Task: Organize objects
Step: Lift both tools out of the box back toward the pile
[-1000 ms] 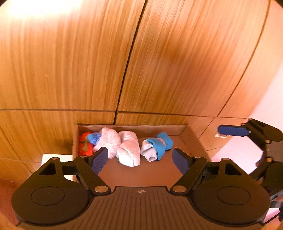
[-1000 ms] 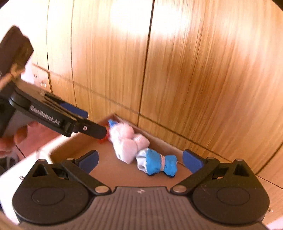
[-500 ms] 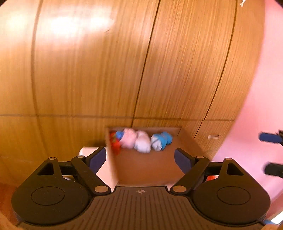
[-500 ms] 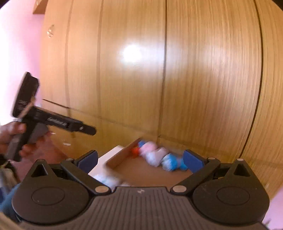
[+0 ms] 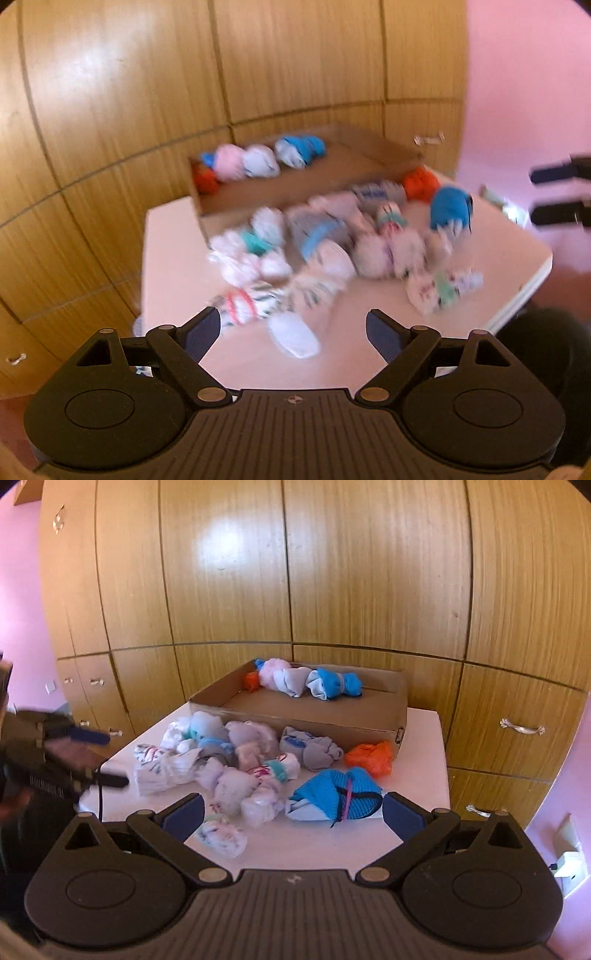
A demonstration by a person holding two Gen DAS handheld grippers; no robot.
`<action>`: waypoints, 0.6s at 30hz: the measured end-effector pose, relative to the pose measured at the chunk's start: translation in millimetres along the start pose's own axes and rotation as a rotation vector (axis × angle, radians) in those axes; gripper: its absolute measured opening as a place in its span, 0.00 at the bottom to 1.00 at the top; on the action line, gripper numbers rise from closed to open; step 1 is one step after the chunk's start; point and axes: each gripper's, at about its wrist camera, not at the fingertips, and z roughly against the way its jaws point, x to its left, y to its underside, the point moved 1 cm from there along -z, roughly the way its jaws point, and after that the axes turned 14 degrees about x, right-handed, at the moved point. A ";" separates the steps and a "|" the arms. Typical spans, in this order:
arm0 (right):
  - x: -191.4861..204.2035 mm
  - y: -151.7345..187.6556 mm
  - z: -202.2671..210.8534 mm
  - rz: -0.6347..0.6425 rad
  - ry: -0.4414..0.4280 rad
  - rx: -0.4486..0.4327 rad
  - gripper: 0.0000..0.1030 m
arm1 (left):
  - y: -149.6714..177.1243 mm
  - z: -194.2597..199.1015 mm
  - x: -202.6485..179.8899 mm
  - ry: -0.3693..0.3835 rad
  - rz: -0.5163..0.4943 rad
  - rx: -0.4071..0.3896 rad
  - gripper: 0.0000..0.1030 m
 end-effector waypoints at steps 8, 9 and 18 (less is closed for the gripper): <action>-13.5 1.7 -27.9 0.021 0.023 0.002 0.99 | 1.8 -35.4 -8.8 0.004 -0.012 0.083 0.87; -15.3 0.5 -32.3 0.028 0.029 0.008 0.99 | -0.1 -39.0 -7.8 0.008 -0.007 0.091 0.87; -23.1 -9.9 -70.0 0.064 0.039 0.057 0.99 | -12.0 -51.4 -4.6 0.048 0.026 0.103 0.86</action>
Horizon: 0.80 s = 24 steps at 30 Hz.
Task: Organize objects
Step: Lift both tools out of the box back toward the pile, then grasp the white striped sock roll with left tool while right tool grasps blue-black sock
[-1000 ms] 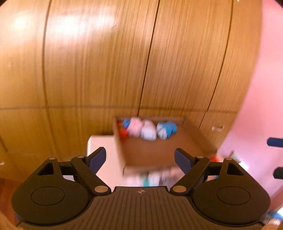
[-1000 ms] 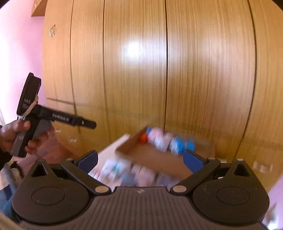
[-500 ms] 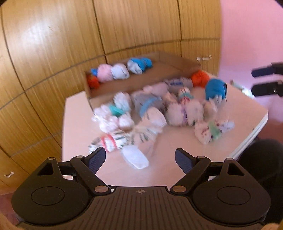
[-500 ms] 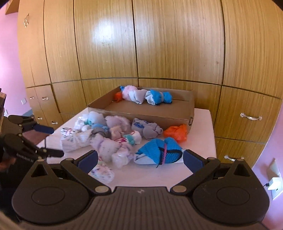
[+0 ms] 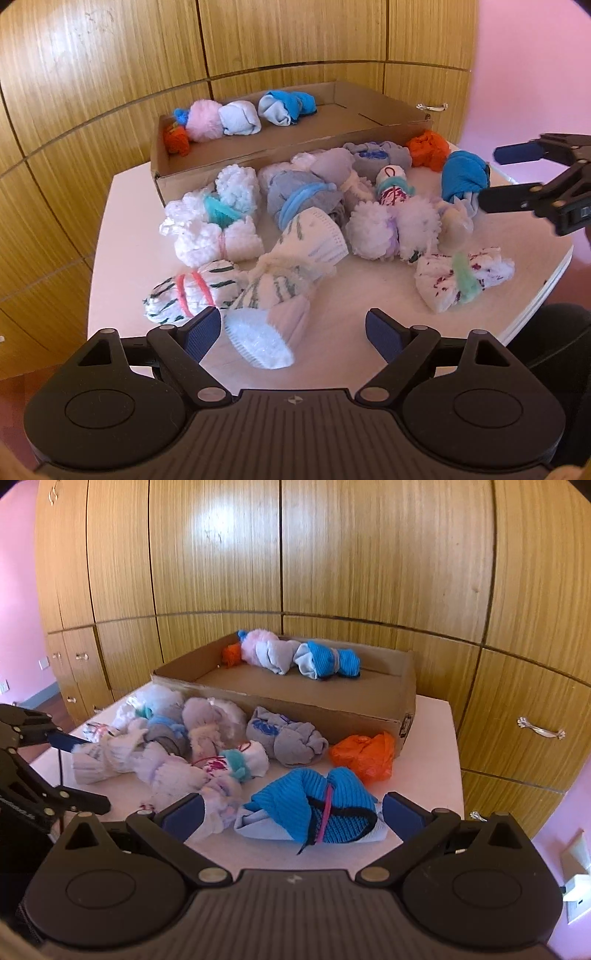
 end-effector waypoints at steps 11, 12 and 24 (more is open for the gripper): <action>-8.5 -5.3 -20.0 -0.010 -0.003 0.033 1.00 | -5.6 1.2 -3.2 0.072 -0.005 0.007 0.51; -8.6 -5.5 -20.6 -0.009 -0.002 0.033 1.00 | -6.3 1.0 -3.5 0.072 -0.005 0.007 0.51; -8.2 -6.6 -22.8 -0.006 0.035 0.045 1.00 | -13.4 -3.3 5.0 0.080 0.012 0.011 0.50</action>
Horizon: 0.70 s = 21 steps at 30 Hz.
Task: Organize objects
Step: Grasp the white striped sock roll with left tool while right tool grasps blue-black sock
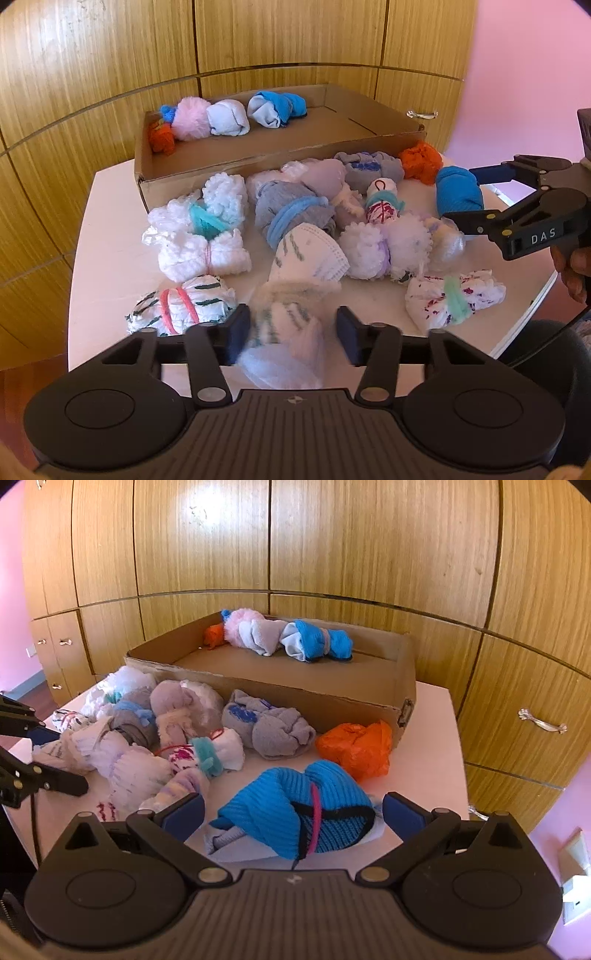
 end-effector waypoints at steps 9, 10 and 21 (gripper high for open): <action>-1.0 5.9 3.2 -0.051 -0.013 -0.013 0.84 | 3.3 3.3 -4.1 0.000 -0.019 -0.009 0.42; -1.0 5.9 4.8 -0.052 -0.019 -0.019 0.76 | 3.6 4.2 -4.3 -0.001 -0.016 -0.010 0.42; 0.0 6.6 16.9 -0.073 -0.043 -0.061 0.72 | 3.3 18.5 2.8 0.000 0.009 -0.025 0.42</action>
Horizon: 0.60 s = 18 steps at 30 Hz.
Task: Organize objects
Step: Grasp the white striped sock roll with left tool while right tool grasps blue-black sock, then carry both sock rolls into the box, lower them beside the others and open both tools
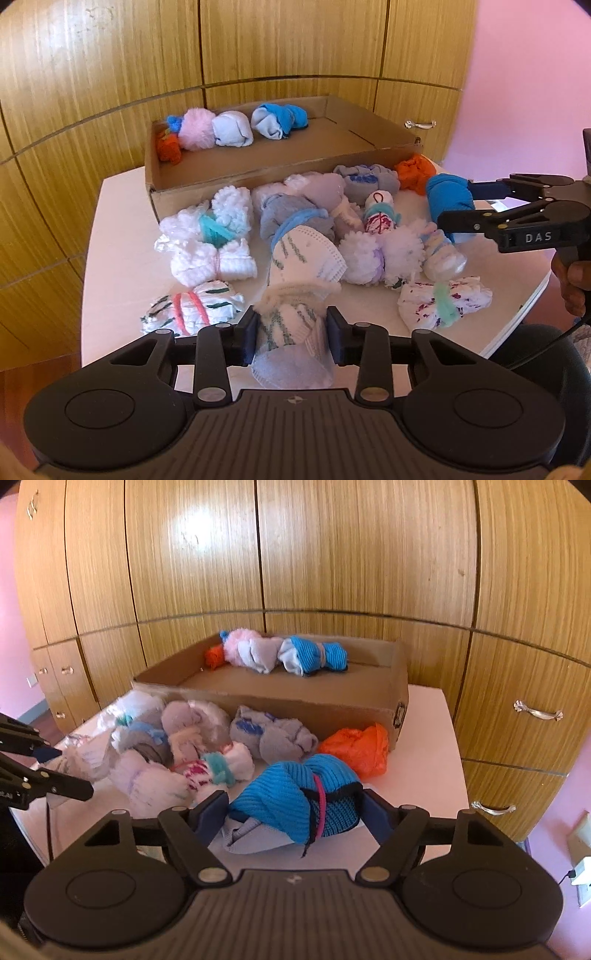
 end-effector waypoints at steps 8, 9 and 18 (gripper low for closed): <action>-1.6 -9.0 23.1 0.007 0.002 -0.047 0.72 | -10.1 19.7 7.2 0.017 0.022 -0.022 0.43; -1.8 -11.4 27.3 0.012 0.004 -0.055 0.72 | -13.1 22.7 8.2 0.024 0.026 -0.026 0.43; -11.1 -60.3 62.4 0.101 0.022 -0.133 0.72 | -70.6 51.3 16.7 0.037 0.021 -0.092 0.43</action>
